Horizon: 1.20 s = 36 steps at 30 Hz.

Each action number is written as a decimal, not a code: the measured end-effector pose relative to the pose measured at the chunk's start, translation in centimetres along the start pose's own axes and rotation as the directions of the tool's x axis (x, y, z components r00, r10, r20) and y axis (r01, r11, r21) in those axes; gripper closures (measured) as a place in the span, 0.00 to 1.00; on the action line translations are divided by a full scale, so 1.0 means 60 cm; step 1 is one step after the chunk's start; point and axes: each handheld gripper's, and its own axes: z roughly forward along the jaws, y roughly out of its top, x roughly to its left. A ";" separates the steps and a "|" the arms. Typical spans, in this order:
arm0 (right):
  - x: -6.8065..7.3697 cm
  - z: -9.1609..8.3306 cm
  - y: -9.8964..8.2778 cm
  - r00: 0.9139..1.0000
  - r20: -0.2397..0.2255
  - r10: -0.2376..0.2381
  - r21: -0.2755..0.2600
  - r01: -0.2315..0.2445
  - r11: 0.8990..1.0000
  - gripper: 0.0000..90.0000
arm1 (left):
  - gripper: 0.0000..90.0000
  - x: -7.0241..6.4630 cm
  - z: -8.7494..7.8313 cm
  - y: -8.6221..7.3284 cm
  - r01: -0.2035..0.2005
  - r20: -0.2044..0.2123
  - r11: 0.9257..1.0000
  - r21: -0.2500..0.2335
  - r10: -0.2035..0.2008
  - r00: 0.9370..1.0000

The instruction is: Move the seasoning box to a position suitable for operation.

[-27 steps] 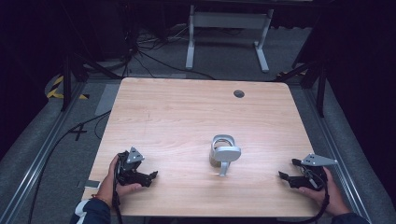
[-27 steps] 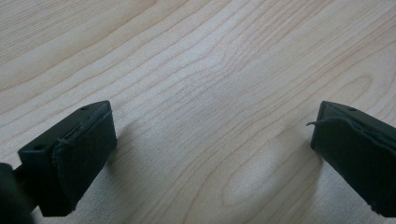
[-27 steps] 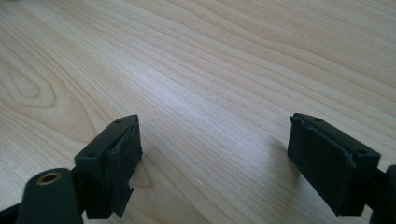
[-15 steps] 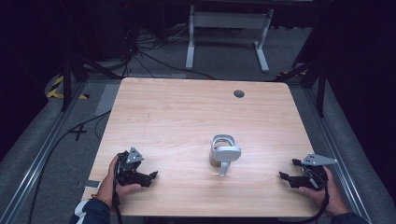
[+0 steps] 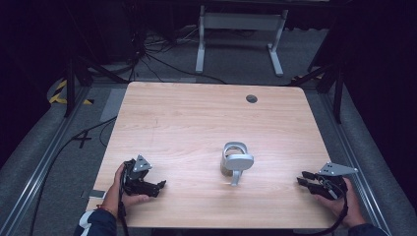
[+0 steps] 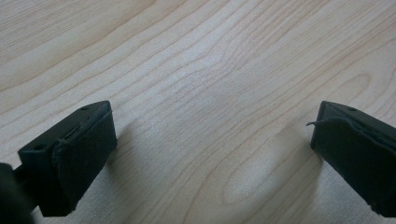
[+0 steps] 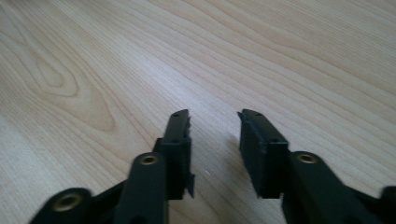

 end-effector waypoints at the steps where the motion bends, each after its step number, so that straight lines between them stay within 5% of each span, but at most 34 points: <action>1: 0.001 -0.001 0.001 1.000 -0.006 -0.001 0.000 0.001 1.000 0.79 | 0.00 0.000 -0.001 0.001 -0.002 0.005 1.000 0.008 0.002 1.000; 7: 0.010 -0.014 0.015 0.999 -0.041 -0.019 -0.048 0.017 0.999 0.98 | 0.01 0.000 0.000 0.000 -0.001 0.002 1.000 0.004 0.001 1.000; 22: 0.048 -0.042 0.064 0.990 -0.123 -0.062 -0.153 0.043 0.987 1.00 | 0.01 0.000 0.000 0.000 -0.001 0.003 1.000 0.000 0.001 1.000; 36: 0.126 -0.039 0.136 0.956 -0.204 -0.211 -0.213 0.167 0.963 1.00 | 0.02 -0.001 -0.001 0.001 -0.002 0.002 1.000 0.003 0.002 1.000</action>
